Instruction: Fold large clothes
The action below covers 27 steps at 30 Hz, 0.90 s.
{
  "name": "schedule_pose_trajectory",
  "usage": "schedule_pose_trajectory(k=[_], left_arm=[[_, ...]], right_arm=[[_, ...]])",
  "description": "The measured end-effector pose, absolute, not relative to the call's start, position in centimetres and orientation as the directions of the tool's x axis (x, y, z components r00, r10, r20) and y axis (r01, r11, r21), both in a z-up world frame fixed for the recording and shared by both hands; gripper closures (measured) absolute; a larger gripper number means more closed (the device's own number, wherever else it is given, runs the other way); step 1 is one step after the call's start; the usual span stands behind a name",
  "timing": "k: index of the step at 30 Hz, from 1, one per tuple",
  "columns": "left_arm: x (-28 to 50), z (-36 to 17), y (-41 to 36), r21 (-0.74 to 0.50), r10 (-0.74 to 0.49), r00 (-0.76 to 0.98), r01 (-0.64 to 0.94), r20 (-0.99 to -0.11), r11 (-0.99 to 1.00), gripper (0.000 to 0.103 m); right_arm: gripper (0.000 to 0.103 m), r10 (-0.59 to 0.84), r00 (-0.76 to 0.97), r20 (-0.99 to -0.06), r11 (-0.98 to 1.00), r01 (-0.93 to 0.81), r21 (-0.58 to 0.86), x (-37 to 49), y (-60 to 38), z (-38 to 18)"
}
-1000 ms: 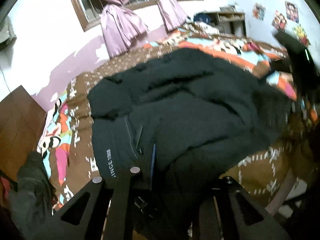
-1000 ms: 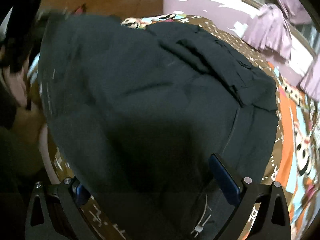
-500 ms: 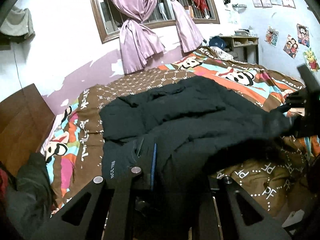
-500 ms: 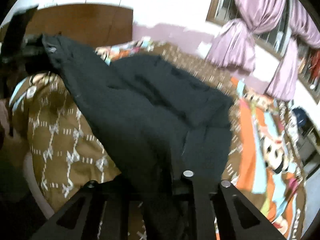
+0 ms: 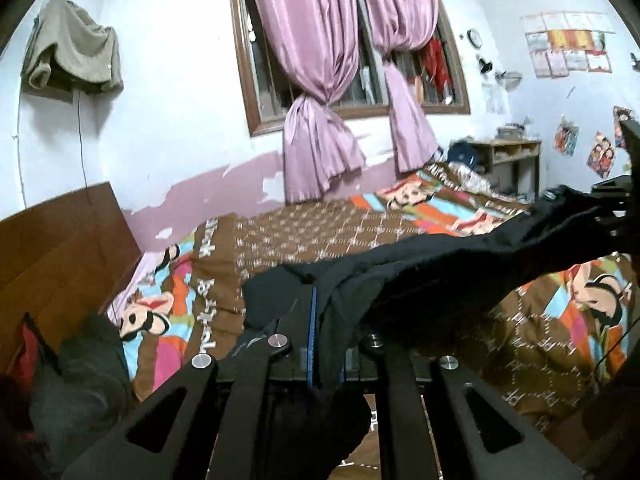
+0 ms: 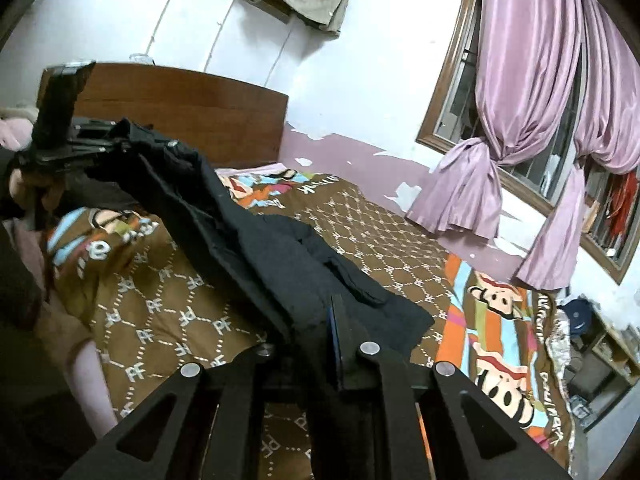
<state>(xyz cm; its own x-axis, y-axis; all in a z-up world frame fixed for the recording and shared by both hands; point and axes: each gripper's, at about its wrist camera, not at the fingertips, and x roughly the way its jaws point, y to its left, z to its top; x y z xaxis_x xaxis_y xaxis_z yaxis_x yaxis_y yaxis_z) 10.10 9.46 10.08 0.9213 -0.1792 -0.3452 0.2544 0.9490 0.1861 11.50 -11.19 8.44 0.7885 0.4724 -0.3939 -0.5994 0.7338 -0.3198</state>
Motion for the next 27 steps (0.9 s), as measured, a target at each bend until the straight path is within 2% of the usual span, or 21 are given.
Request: schedule_pose_trajectory(k=[5, 11, 15, 27], left_arm=[[9.2, 11.4, 9.2, 0.179, -0.199, 0.930, 0.262, -0.308, 0.948, 0.097], [13.3, 11.4, 8.8, 0.199, -0.175, 0.939, 0.240, -0.296, 0.950, 0.097], [18.2, 10.9, 9.2, 0.194, -0.142, 0.927, 0.219, -0.348, 0.956, 0.097], [31.6, 9.7, 8.9, 0.316, -0.018, 0.875, 0.194, -0.483, 0.929, 0.097]], right_arm=[[0.093, 0.474, 0.768, -0.431, 0.703, -0.625, -0.340, 11.9, -11.3, 9.1], [0.093, 0.419, 0.781, -0.464, 0.732, -0.593, -0.336, 17.8, -10.4, 9.5], [0.091, 0.372, 0.804, -0.464, 0.747, -0.556, -0.365, 23.4, -9.1, 9.9], [0.089, 0.248, 0.838, -0.486, 0.845, -0.433, -0.314, 37.6, -6.8, 7.9]])
